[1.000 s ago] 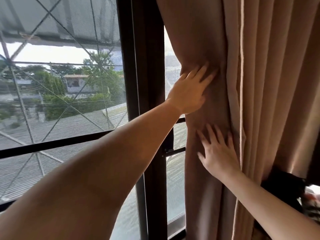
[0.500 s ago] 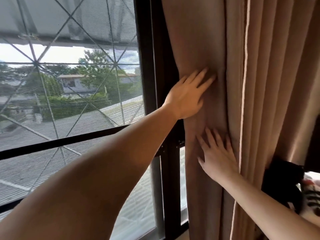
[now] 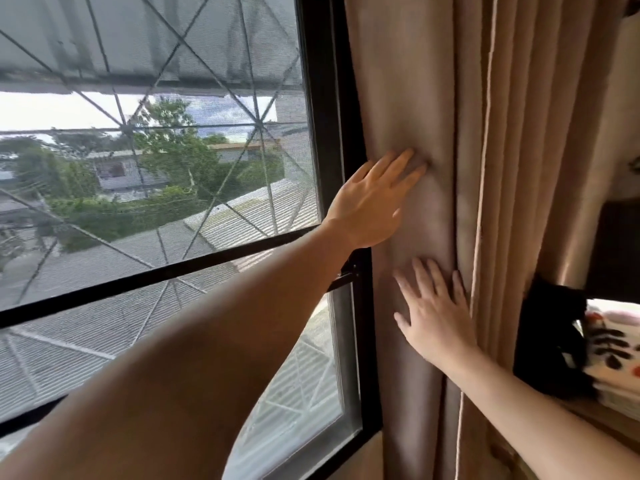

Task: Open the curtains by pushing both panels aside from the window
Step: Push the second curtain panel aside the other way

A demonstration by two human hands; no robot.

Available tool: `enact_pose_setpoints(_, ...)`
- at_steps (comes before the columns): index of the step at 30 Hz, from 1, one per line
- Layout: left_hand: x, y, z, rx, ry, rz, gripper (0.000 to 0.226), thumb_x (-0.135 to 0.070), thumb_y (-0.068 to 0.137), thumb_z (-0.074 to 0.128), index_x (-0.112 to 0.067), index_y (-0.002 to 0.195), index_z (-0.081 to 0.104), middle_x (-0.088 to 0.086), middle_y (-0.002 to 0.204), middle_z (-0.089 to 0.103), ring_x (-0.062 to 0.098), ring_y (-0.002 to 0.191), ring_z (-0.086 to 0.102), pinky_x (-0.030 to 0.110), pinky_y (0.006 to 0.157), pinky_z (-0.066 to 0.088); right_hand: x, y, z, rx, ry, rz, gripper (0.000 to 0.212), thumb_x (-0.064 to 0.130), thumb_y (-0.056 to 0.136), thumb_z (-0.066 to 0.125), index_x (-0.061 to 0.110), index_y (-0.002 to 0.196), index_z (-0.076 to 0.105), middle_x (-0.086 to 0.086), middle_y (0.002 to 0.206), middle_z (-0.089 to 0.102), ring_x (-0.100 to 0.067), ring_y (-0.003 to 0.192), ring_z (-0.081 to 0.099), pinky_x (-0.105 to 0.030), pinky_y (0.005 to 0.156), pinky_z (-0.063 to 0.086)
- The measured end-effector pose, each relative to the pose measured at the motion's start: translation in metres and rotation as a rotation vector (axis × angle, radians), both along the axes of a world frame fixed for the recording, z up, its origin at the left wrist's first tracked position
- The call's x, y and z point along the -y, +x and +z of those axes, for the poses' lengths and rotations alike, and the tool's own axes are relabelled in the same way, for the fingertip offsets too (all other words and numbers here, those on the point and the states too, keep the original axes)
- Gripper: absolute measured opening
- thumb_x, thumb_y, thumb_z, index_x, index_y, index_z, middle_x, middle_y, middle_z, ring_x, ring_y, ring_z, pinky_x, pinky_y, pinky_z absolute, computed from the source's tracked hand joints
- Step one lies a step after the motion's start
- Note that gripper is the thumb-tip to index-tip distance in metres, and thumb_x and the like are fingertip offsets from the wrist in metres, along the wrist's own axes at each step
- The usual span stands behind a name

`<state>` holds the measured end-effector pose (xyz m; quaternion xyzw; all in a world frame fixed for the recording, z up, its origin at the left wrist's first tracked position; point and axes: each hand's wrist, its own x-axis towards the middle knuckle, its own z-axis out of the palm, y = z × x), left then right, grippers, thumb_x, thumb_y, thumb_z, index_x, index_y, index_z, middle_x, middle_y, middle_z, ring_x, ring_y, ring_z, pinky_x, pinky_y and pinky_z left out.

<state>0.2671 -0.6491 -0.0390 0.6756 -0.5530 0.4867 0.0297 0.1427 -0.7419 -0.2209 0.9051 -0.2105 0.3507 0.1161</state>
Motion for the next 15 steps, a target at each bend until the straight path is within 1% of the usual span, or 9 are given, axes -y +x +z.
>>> enact_pose_setpoints(2,-0.007,-0.003,-0.004,-0.005,-0.005,-0.017,0.076,-0.033,0.095,0.06,-0.021,0.166,0.033,0.009,0.173,0.033,0.029,0.157,0.036,0.043,0.126,0.035,-0.01,-0.006,-0.002,0.005,-0.004,0.002,0.082,0.043,0.078,0.08,0.021,0.152,0.052,-0.019,0.162,0.043,-0.04,0.153,0.033,-0.066,0.122,0.022)
enact_pose_setpoints(5,-0.021,-0.01,-0.01,-0.049,0.003,-0.017,0.079,-0.036,0.096,0.061,-0.022,0.167,0.03,0.007,0.175,0.029,0.027,0.16,0.031,0.044,0.127,0.034,-0.022,-0.016,-0.006,-0.012,-0.007,0.011,0.082,0.044,0.08,0.078,0.022,0.154,0.05,-0.019,0.164,0.04,-0.04,0.153,0.032,-0.066,0.122,0.021)
enact_pose_setpoints(7,-0.031,-0.016,-0.013,-0.067,0.026,0.002,0.08,-0.038,0.097,0.059,-0.025,0.168,0.026,0.006,0.177,0.025,0.027,0.162,0.027,0.045,0.129,0.031,-0.028,-0.022,-0.007,-0.032,-0.007,0.021,0.084,0.046,0.081,0.077,0.023,0.155,0.048,-0.019,0.165,0.038,-0.039,0.154,0.032,-0.067,0.122,0.022)
enact_pose_setpoints(11,-0.053,-0.033,-0.011,-0.091,0.032,0.049,0.079,-0.04,0.1,0.057,-0.028,0.169,0.022,0.007,0.177,0.022,0.029,0.164,0.022,0.044,0.132,0.024,-0.039,-0.032,-0.002,-0.065,0.018,0.043,0.085,0.048,0.082,0.075,0.025,0.157,0.044,-0.017,0.167,0.036,-0.038,0.155,0.029,-0.068,0.122,0.021)
enact_pose_setpoints(15,-0.075,-0.051,-0.009,-0.098,0.016,0.108,0.078,-0.041,0.1,0.057,-0.029,0.169,0.023,0.01,0.176,0.024,0.031,0.163,0.024,0.044,0.131,0.024,-0.052,-0.042,0.004,-0.106,0.042,0.084,0.085,0.052,0.087,0.068,0.029,0.162,0.034,-0.014,0.171,0.028,-0.036,0.158,0.022,-0.067,0.123,0.018)
